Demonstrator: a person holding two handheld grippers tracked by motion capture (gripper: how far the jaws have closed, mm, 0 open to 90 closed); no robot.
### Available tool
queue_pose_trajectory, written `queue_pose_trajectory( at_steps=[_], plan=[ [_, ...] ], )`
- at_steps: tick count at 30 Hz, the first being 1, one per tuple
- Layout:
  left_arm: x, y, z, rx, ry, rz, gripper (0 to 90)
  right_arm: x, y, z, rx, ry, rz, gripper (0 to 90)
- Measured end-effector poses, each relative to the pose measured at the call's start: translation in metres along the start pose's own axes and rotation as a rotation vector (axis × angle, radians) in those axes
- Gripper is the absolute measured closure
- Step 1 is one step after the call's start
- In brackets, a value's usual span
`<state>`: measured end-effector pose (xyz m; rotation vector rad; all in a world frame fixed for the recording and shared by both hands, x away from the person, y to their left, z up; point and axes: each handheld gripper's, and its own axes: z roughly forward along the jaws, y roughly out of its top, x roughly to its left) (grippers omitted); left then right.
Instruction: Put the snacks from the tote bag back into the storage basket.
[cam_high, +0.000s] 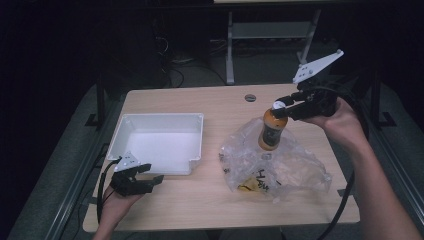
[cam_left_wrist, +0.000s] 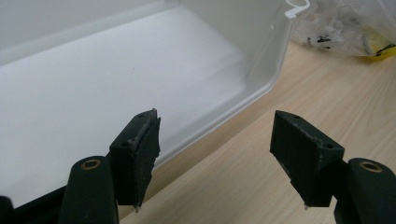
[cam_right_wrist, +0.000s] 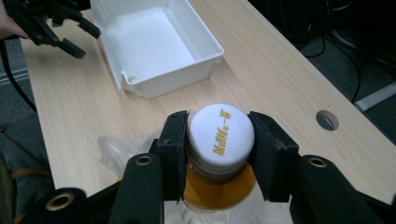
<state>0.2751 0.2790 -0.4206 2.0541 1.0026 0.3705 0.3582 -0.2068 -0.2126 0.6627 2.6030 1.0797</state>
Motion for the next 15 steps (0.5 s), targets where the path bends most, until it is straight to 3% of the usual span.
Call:
queue_pose_trajectory(
  at_steps=[6,15],
  plan=[
    [0.001,-0.001,0.001,-0.005,0.001,-0.001,32.3,0.009,0.022,0.0,-0.004,0.017,-0.029,58.9],
    [0.002,-0.002,0.001,0.001,0.004,-0.004,32.3,0.02,0.046,0.019,-0.007,0.072,-0.055,58.9]
  ],
)
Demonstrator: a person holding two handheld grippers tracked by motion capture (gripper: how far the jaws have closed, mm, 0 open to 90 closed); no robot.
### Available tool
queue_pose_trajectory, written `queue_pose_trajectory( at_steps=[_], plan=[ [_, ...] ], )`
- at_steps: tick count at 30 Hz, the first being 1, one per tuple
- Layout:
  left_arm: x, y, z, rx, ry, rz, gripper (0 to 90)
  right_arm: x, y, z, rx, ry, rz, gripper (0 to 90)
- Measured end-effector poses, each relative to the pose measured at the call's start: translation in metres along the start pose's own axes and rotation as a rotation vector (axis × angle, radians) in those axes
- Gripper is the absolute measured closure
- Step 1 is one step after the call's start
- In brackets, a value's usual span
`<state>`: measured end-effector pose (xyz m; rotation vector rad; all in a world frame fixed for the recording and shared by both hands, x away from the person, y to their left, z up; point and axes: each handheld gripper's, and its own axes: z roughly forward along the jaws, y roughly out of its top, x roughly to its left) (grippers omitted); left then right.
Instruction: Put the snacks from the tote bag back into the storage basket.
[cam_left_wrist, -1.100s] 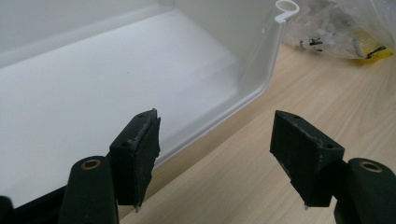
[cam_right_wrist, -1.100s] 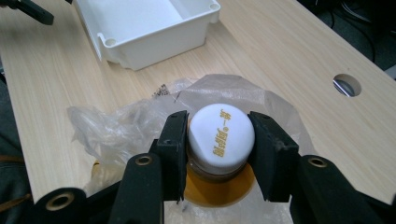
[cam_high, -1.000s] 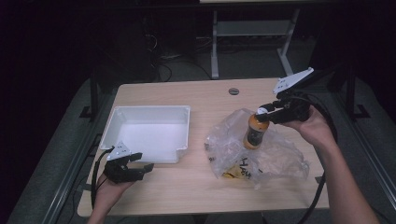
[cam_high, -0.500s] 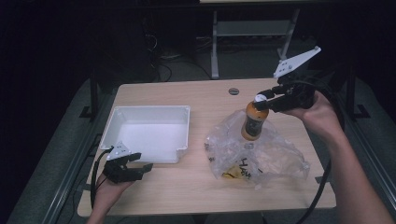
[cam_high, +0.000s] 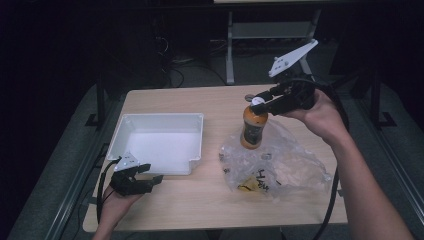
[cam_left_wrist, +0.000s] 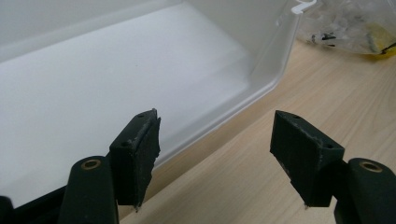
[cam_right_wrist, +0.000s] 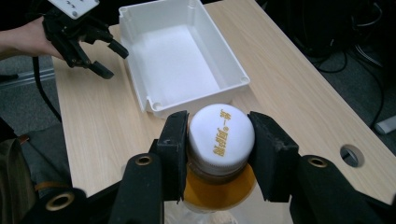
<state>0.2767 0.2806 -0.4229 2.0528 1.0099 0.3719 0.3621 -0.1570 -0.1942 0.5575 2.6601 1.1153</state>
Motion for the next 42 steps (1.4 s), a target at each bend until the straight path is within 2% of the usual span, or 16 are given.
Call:
queue_pose_trajectory(
  at_steps=[12,16,18,24,33,36,42],
  plan=[
    [0.002,-0.002,0.001,0.007,-0.001,-0.004,32.3,0.014,0.031,0.029,-0.019,0.06,-0.039,58.9],
    [0.003,-0.002,0.001,0.006,-0.002,-0.019,32.3,0.018,0.041,0.04,-0.009,0.073,-0.055,58.9],
    [0.004,-0.002,0.0,0.015,0.0,-0.01,32.3,0.02,0.046,0.045,-0.002,0.079,-0.061,58.9],
    [0.005,-0.003,0.0,0.006,-0.001,-0.021,32.3,0.025,0.058,0.057,0.001,0.097,-0.087,58.9],
    [0.006,-0.004,0.0,0.005,0.0,-0.023,32.3,0.03,0.074,0.077,0.0,0.116,-0.098,58.9],
    [0.008,-0.004,0.0,0.012,-0.001,-0.009,32.3,0.031,0.078,0.084,0.003,0.122,-0.104,58.9],
    [0.01,-0.004,-0.001,0.002,0.005,-0.017,32.3,0.033,0.084,0.095,0.011,0.125,-0.103,58.9]
  ],
)
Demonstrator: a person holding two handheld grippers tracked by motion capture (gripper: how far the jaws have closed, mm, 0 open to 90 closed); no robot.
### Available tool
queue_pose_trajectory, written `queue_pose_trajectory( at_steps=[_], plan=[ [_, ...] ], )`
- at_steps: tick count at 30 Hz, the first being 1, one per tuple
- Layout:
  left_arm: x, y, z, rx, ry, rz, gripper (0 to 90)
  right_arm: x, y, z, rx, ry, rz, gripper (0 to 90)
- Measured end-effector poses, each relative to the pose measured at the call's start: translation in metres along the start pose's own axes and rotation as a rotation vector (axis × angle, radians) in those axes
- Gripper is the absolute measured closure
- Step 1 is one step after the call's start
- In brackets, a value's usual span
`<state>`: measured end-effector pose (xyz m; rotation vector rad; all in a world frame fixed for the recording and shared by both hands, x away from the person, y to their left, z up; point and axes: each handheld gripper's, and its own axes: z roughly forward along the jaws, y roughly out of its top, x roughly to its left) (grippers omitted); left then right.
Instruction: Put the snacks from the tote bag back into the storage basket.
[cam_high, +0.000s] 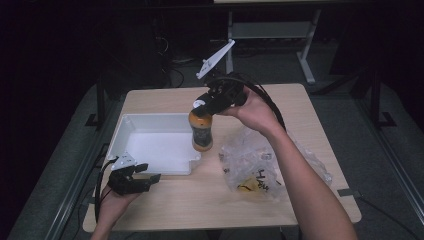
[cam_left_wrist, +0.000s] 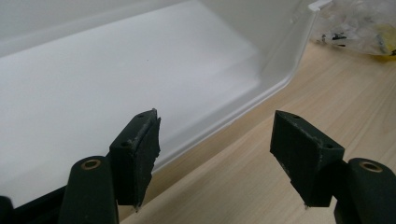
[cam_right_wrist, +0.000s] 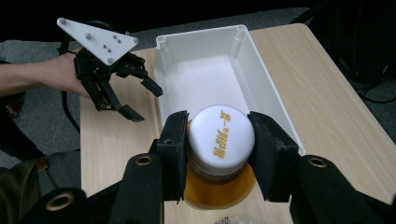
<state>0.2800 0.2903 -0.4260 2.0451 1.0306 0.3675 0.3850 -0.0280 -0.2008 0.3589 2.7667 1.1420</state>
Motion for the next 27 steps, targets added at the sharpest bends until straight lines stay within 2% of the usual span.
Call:
queue_pose_trajectory(
  at_steps=[5,6,16,18,22,23,27],
  plan=[
    [0.0,0.0,0.0,-0.005,0.0,-0.013,32.3,0.0,0.005,0.009,0.01,0.007,-0.003,58.9],
    [0.001,0.0,0.0,-0.004,0.001,-0.003,32.3,0.0,0.007,0.011,0.014,0.01,0.001,58.9],
    [0.002,-0.001,0.0,0.002,0.003,-0.007,32.3,-0.002,0.014,0.03,0.029,0.019,-0.006,58.9],
    [0.001,-0.001,0.001,-0.009,0.001,-0.018,32.3,-0.002,0.015,0.034,0.032,0.021,-0.009,58.9],
    [0.003,-0.001,-0.001,0.0,0.002,-0.006,32.3,-0.003,0.017,0.041,0.042,0.029,-0.013,58.9],
    [0.003,-0.001,0.0,-0.007,0.004,-0.018,32.3,-0.003,0.017,0.042,0.045,0.029,-0.014,58.9],
    [0.003,-0.001,-0.001,-0.005,0.003,-0.022,32.3,-0.004,0.019,0.047,0.046,0.031,-0.018,58.9]
  ],
)
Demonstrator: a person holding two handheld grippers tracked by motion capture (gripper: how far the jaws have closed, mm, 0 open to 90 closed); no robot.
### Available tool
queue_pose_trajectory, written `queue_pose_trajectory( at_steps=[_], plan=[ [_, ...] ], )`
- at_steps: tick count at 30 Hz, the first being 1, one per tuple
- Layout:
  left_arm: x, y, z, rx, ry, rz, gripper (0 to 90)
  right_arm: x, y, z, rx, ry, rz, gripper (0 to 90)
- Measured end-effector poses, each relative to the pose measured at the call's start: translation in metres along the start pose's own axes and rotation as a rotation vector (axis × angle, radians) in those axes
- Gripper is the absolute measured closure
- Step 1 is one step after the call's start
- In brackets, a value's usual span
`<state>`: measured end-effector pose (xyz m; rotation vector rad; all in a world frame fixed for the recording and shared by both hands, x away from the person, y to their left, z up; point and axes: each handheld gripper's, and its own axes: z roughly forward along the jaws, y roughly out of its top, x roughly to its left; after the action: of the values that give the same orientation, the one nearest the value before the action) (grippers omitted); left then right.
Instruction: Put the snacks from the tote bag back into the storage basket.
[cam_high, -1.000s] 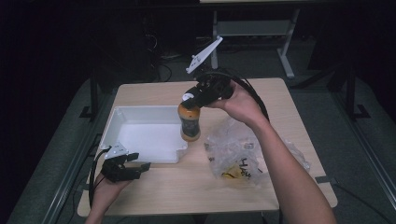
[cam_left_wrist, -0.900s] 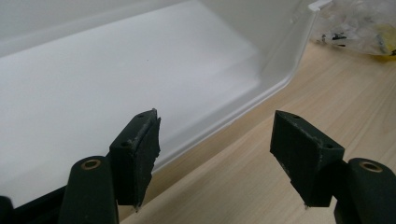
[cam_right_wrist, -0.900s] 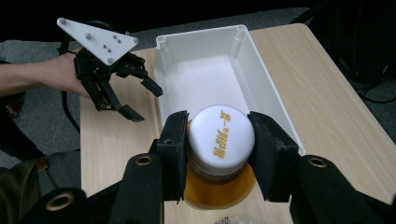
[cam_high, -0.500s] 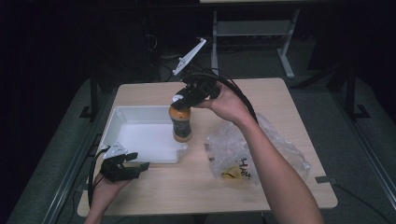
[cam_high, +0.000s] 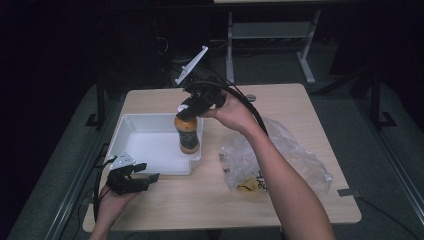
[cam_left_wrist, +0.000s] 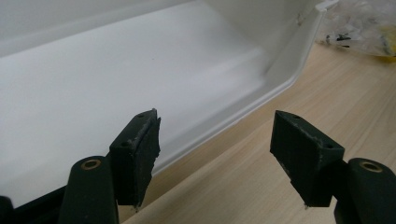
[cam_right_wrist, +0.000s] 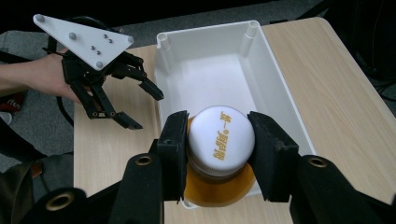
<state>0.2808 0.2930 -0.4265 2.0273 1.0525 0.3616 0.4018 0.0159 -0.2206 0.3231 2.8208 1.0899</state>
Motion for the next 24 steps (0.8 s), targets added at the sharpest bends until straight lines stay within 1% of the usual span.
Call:
queue_pose_trajectory(
  at_steps=[1,2,3,4,6,13,14,15,17,19,20,22,24],
  plan=[
    [0.0,0.0,0.0,-0.001,0.0,0.0,32.3,0.0,0.0,0.001,0.002,0.0,0.004,58.9],
    [0.001,0.0,0.0,0.0,0.0,0.009,32.3,0.0,0.001,0.002,0.006,-0.001,0.007,58.9],
    [0.001,0.0,0.0,0.0,-0.001,0.007,32.3,-0.001,0.001,0.004,0.005,-0.002,0.004,58.9],
    [0.001,0.0,0.0,0.007,-0.001,0.014,32.3,0.0,0.001,0.004,0.008,-0.001,0.01,58.9],
    [0.0,0.0,0.0,0.002,-0.002,-0.001,32.3,-0.001,0.001,0.007,0.006,-0.001,0.0,58.9],
    [0.0,0.0,0.001,0.006,-0.002,0.006,32.3,-0.002,0.001,0.016,0.007,0.005,0.01,58.9],
    [0.0,0.0,0.001,0.01,-0.002,0.012,32.3,-0.002,0.001,0.018,0.006,0.005,0.003,58.9],
    [0.001,0.0,0.001,0.01,-0.001,0.013,32.3,-0.002,0.001,0.019,0.009,0.009,0.009,58.9],
    [0.001,0.0,0.0,0.01,-0.001,0.016,32.3,-0.003,0.002,0.022,0.016,0.01,0.002,58.9],
    [0.002,0.0,0.0,0.003,-0.001,0.023,32.3,-0.003,0.002,0.024,0.017,0.009,0.002,58.9],
    [0.003,0.0,0.0,0.009,0.0,0.031,32.3,-0.003,0.002,0.025,0.019,0.01,0.003,58.9],
    [0.002,0.0,0.0,0.001,-0.001,0.023,32.3,-0.004,0.001,0.027,0.018,0.014,0.005,58.9],
    [0.002,0.0,0.0,-0.001,0.0,0.024,32.3,-0.005,0.0,0.029,0.016,0.016,0.013,58.9]
  ],
)
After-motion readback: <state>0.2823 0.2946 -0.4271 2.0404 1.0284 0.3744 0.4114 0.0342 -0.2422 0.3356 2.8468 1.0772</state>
